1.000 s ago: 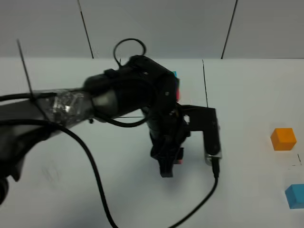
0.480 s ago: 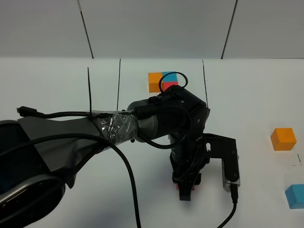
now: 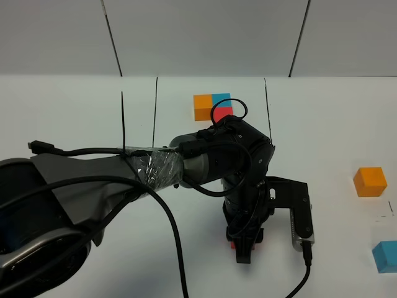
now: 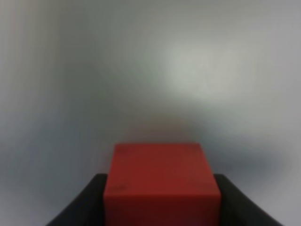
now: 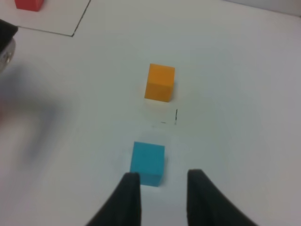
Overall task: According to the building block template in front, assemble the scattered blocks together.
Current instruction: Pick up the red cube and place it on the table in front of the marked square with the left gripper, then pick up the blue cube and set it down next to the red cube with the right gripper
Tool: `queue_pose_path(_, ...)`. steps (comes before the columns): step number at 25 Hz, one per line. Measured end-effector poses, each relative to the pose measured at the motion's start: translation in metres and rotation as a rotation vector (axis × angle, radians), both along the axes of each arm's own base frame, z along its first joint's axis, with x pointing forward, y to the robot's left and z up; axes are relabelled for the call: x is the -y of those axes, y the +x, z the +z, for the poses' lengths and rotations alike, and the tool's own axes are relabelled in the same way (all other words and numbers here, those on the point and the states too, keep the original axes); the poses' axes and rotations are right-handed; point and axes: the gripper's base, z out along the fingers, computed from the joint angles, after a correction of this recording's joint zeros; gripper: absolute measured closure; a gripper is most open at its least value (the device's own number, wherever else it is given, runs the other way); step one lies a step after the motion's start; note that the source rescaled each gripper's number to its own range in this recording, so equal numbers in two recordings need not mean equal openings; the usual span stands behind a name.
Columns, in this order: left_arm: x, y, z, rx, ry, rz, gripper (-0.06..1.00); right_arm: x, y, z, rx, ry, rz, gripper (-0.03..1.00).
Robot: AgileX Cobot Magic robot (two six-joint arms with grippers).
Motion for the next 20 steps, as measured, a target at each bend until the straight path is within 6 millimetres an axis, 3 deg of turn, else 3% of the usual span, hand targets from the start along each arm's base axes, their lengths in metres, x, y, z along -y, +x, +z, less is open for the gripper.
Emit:
queue_pose_path(1,0.0,0.0,0.0,0.0,0.0,0.0,0.87,0.0,0.0,0.0,0.0,0.0,0.0,0.97)
queue_pose_path(3,0.0,0.0,0.001,0.001,0.0,0.0,0.63,0.0,0.0,0.0,0.0,0.0,0.0,0.97)
queue_pose_path(5,0.0,0.0,0.005,0.007,-0.005,0.017,0.26,0.0,0.0,0.0,0.0,0.0,0.0,0.97)
queue_pose_path(6,0.0,0.001,0.01,0.013,-0.013,0.036,0.13,0.0,0.0,0.0,0.0,0.0,0.0,0.97)
queue_pose_path(8,0.002,0.003,0.025,0.039,-0.033,0.09,-0.02,0.0,0.0,0.0,0.0,0.0,0.0,0.97)
queue_pose_path(11,-0.001,0.009,0.06,0.127,-0.036,0.126,-0.06,0.0,0.0,0.0,0.0,0.0,0.0,0.97)
queue_pose_path(14,-0.017,0.017,0.102,0.289,0.019,0.18,-0.06,0.0,0.0,0.0,0.0,0.0,0.0,0.97)
queue_pose_path(20,-0.093,0.045,0.188,0.653,0.182,0.471,-0.03,0.0,0.0,0.0,0.0,0.0,0.0,0.97)
